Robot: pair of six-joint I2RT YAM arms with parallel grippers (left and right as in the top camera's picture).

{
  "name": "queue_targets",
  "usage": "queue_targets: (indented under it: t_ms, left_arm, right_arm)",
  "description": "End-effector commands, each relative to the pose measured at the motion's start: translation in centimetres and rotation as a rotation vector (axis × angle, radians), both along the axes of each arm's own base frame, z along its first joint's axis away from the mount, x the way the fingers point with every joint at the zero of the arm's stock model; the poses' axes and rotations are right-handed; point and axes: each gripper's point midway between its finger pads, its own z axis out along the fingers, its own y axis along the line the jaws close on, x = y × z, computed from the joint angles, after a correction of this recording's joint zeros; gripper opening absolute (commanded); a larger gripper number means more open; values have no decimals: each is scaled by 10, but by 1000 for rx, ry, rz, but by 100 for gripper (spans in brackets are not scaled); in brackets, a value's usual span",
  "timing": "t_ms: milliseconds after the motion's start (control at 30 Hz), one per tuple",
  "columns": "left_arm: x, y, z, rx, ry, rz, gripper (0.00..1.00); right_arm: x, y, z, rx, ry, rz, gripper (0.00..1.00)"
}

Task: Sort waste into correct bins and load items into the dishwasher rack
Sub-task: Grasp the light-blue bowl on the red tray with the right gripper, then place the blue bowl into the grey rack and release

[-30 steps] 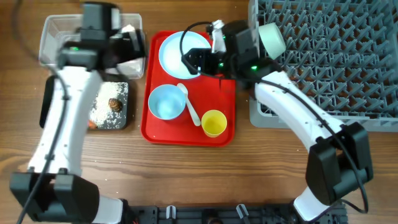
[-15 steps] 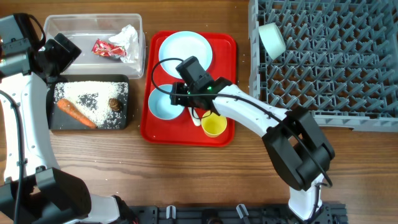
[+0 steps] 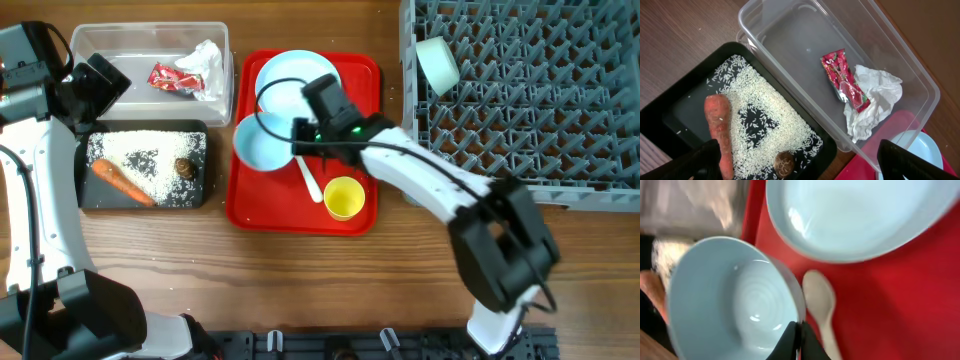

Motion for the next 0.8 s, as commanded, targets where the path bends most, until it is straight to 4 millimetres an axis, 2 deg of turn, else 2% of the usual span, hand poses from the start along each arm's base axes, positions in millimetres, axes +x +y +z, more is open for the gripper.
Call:
queue_targets:
  t_ms: [0, 67, 100, 133, 167, 233, 300, 433, 600, 667, 767]
  left_arm:
    - [-1, -1, 5, -11, -18, 8, 100]
    - [-1, -1, 5, -11, -18, 8, 100]
    - [-1, -1, 5, -11, -18, 8, 100]
    - [-1, -1, 5, -11, -18, 8, 100]
    - [-1, -1, 5, -11, -18, 8, 100]
    - [-1, -1, 5, -11, -18, 8, 100]
    - [-1, -1, 5, -11, -18, 8, 100]
    - [-1, -1, 5, -11, -18, 8, 100]
    - [-1, -1, 5, -11, -18, 8, 100]
    - [-1, -1, 5, -11, -18, 8, 100]
    - [-1, -1, 5, -11, -18, 8, 100]
  right_arm:
    - [29, -82, 96, -202, -312, -185, 4]
    - [26, -147, 151, -401, -469, -359, 4]
    - [19, -175, 172, -499, -523, -439, 4]
    - [7, -216, 196, -661, -576, -577, 4]
    - [-9, -249, 214, -819, -608, -703, 4]
    - [-28, -282, 226, -1060, -621, -820, 4]
    - [-37, -299, 216, -1222, -586, -826, 4]
    - [-37, -311, 189, -1357, -508, -757, 4]
    - [-23, -304, 159, -1514, -416, -578, 4]
    - [-12, -298, 130, -1591, -366, -503, 4]
    - [-8, -296, 117, -1622, -341, -463, 4]
